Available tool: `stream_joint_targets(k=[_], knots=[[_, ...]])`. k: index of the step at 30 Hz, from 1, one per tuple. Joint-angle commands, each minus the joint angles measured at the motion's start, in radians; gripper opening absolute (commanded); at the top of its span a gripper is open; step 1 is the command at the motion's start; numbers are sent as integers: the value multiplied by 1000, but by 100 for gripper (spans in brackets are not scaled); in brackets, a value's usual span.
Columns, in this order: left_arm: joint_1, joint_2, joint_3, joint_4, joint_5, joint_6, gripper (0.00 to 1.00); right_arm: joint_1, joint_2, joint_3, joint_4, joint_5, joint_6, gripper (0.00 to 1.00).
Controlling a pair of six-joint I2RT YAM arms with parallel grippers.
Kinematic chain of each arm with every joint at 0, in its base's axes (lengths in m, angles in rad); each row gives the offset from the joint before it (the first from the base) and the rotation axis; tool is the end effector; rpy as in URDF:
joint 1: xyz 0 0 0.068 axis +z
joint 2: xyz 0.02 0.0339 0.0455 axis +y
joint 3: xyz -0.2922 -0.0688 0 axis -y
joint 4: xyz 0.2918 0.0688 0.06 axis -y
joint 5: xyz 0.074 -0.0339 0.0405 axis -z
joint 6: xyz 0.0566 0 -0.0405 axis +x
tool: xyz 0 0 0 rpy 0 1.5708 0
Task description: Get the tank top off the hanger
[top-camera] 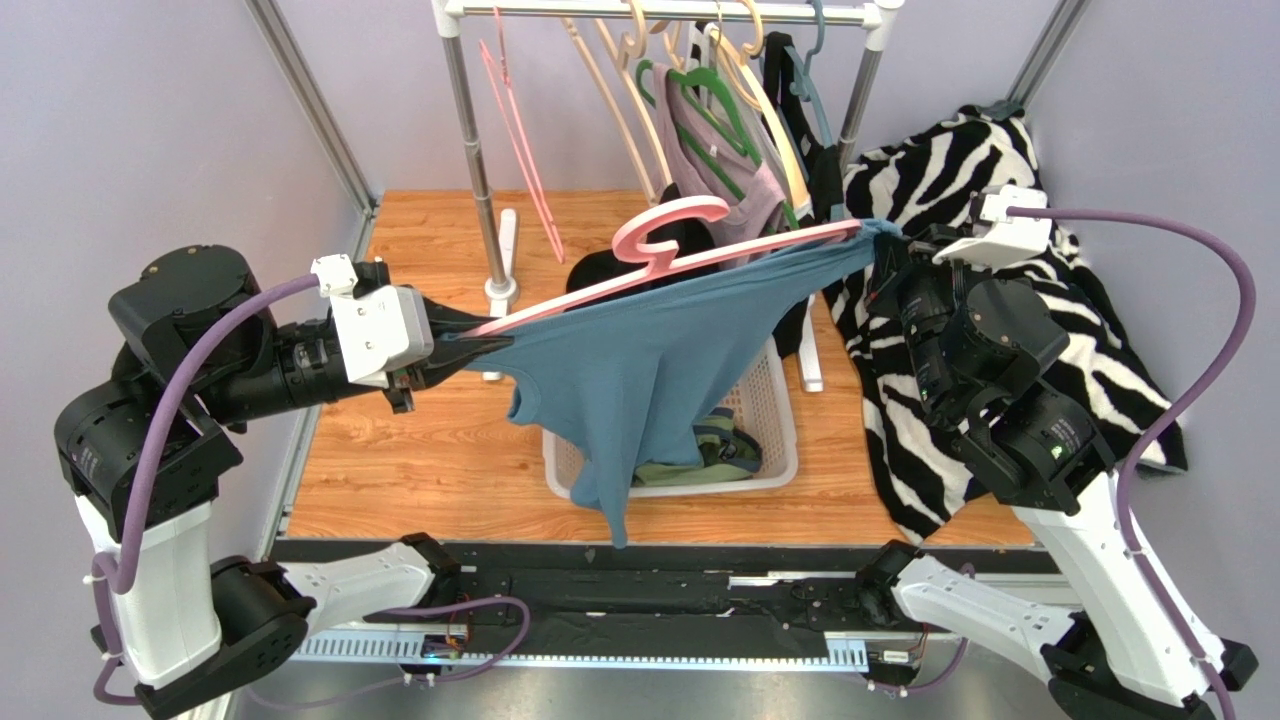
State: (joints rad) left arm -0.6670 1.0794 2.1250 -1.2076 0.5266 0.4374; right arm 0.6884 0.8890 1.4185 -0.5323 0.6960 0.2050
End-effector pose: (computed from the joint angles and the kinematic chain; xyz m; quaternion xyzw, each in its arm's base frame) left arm 0.0593 -0.0829 0.6339 0.5294 0.5380 -0.2686 0.5984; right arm 0.1581 0.0830 0.5392 0.0745 0.7039 0.0690 0.7030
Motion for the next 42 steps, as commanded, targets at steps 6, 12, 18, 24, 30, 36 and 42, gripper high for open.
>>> stream_joint_targets(k=[6, 12, 18, 24, 30, 36, 42], knots=[[-2, -39, 56, 40, 9, 34, 0, -128, -27, -61, -78, -9, 36, 0], [0, 40, 133, 137, 1, 9, 0, -130, -33, -58, -81, -29, 33, 0], [-5, 241, 388, 210, 16, 11, 0, -130, -22, 62, -46, -76, -24, 0], [-26, 274, 353, 264, 30, 18, 0, -128, -45, 108, -63, -89, -35, 0], [-28, 254, 270, 240, 55, 70, 0, -130, -110, -10, -83, -121, -26, 0], [-29, 220, 205, 192, 65, 116, 0, -130, -131, -50, -208, -323, -39, 40], [-28, 192, 138, 148, 84, 123, 0, -130, -163, 36, -331, -570, -90, 64]])
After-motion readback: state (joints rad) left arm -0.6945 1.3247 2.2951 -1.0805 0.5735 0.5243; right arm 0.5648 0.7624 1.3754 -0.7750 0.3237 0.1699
